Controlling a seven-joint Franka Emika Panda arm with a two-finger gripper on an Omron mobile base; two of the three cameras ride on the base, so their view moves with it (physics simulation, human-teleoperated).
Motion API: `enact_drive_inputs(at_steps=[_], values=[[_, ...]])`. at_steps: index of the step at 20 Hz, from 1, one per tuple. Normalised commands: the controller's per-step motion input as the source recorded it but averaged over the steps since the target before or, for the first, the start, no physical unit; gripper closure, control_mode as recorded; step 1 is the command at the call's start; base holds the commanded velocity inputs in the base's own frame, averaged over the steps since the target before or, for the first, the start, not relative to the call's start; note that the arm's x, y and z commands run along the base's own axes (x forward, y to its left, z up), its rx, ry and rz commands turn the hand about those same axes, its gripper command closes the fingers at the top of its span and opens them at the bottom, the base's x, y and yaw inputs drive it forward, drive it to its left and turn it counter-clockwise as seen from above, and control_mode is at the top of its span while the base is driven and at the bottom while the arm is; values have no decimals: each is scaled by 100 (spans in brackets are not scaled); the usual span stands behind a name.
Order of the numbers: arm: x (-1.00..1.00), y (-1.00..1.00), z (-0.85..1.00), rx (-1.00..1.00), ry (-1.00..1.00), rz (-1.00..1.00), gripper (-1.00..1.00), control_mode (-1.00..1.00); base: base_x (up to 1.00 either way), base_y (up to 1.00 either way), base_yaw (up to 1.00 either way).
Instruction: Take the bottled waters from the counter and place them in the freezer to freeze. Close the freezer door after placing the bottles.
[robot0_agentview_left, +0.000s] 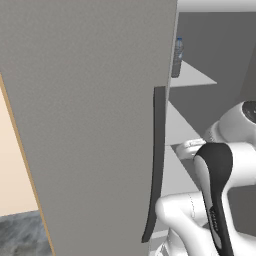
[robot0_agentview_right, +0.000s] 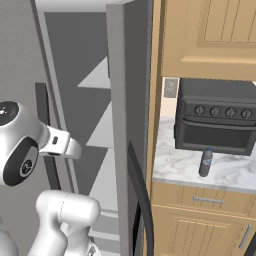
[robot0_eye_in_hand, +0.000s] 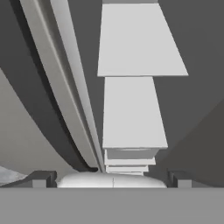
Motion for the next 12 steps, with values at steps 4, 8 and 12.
enact_drive_inputs(at_steps=[4,8,12], values=[[0,0,-35,0,16,-15,-100,-100,0,0,0],[0,-2,-25,0,10,-16,-100,-100,0,0,0],[0,-13,-11,0,3,-10,-100,-100,0,0,0]])
